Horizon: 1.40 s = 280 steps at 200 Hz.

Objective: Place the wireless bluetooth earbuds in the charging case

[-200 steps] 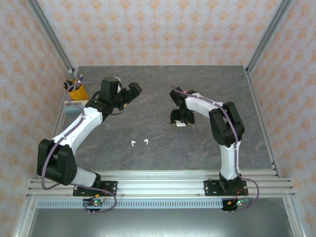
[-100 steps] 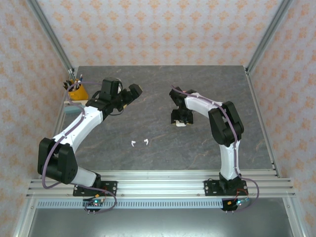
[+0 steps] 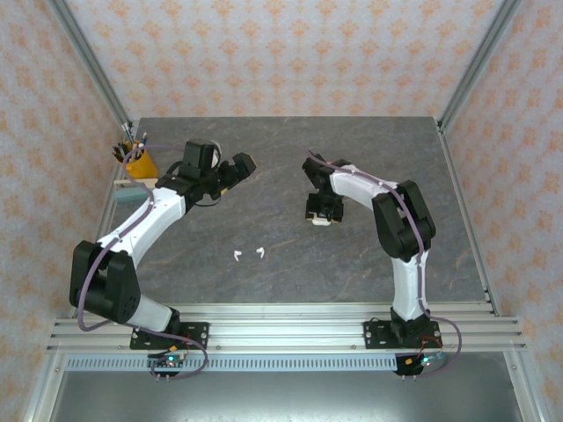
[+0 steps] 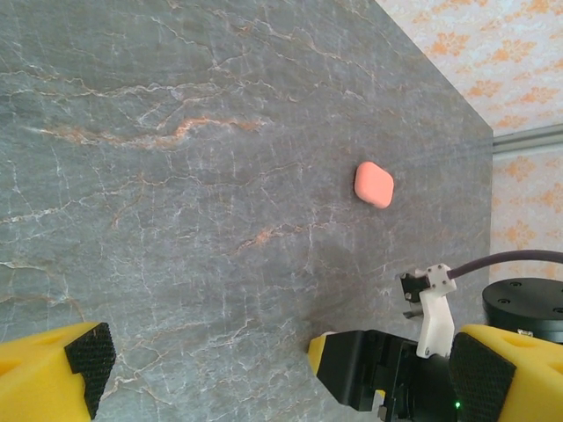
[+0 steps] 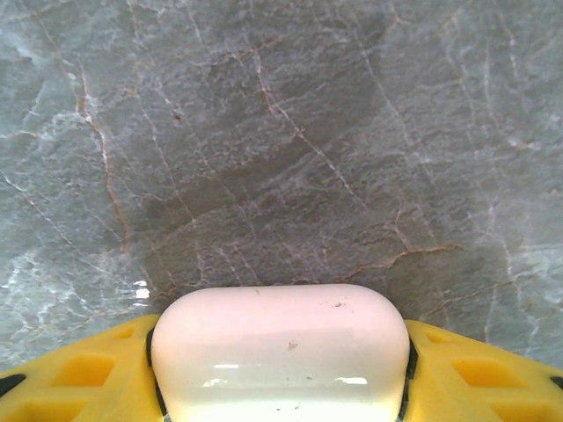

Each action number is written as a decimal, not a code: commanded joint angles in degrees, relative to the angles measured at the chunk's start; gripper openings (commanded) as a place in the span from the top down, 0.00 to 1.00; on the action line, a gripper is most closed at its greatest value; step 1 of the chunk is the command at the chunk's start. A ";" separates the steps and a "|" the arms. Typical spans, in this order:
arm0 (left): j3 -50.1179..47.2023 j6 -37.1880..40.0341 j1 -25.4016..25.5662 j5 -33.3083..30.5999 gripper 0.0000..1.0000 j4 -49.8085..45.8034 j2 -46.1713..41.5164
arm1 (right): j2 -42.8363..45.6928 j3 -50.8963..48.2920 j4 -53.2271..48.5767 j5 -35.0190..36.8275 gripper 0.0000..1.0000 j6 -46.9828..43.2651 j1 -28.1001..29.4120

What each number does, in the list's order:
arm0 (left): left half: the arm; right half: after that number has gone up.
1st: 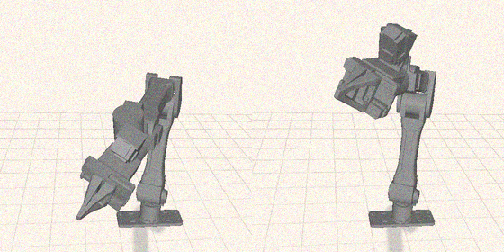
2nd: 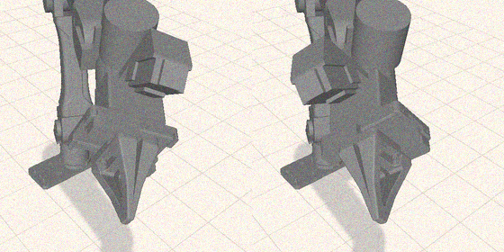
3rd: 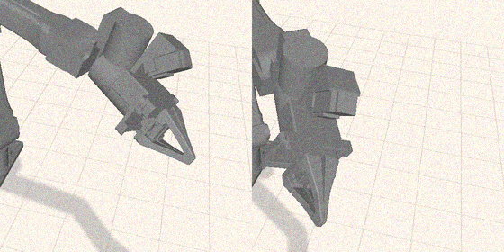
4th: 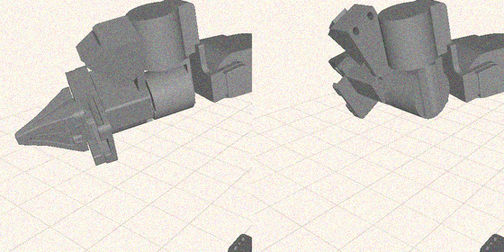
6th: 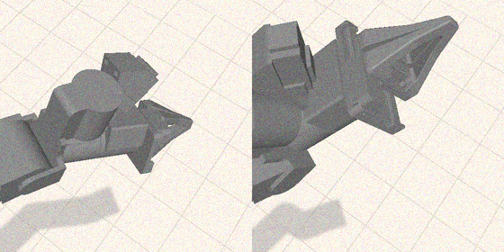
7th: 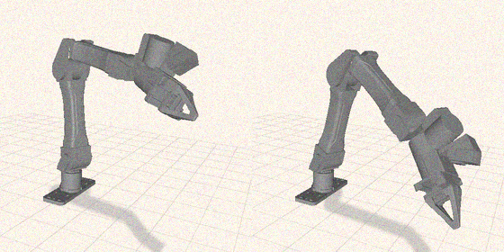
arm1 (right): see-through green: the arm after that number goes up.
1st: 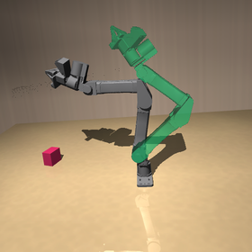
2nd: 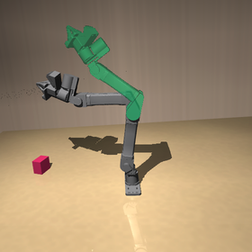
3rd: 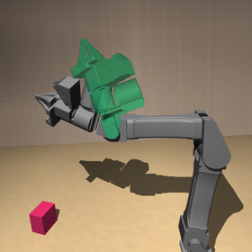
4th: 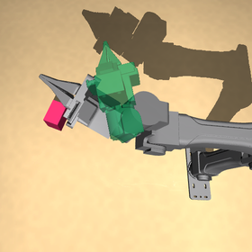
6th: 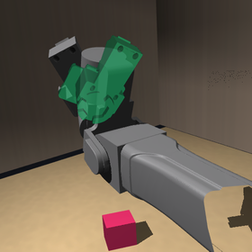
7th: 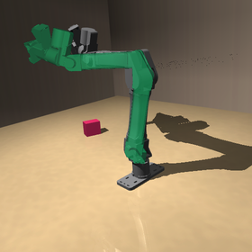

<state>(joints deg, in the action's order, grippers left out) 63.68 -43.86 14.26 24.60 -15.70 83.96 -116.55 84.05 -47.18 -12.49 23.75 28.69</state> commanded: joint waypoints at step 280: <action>-11.29 -4.61 17.68 -3.15 0.24 55.71 24.90 | 5.81 4.37 12.99 -11.94 0.54 39.97 -1.88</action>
<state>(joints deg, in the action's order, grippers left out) 50.37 -46.92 31.16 22.90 34.28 107.98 -111.26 86.39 -33.63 -23.79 62.61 27.18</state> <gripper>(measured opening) 0.768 0.549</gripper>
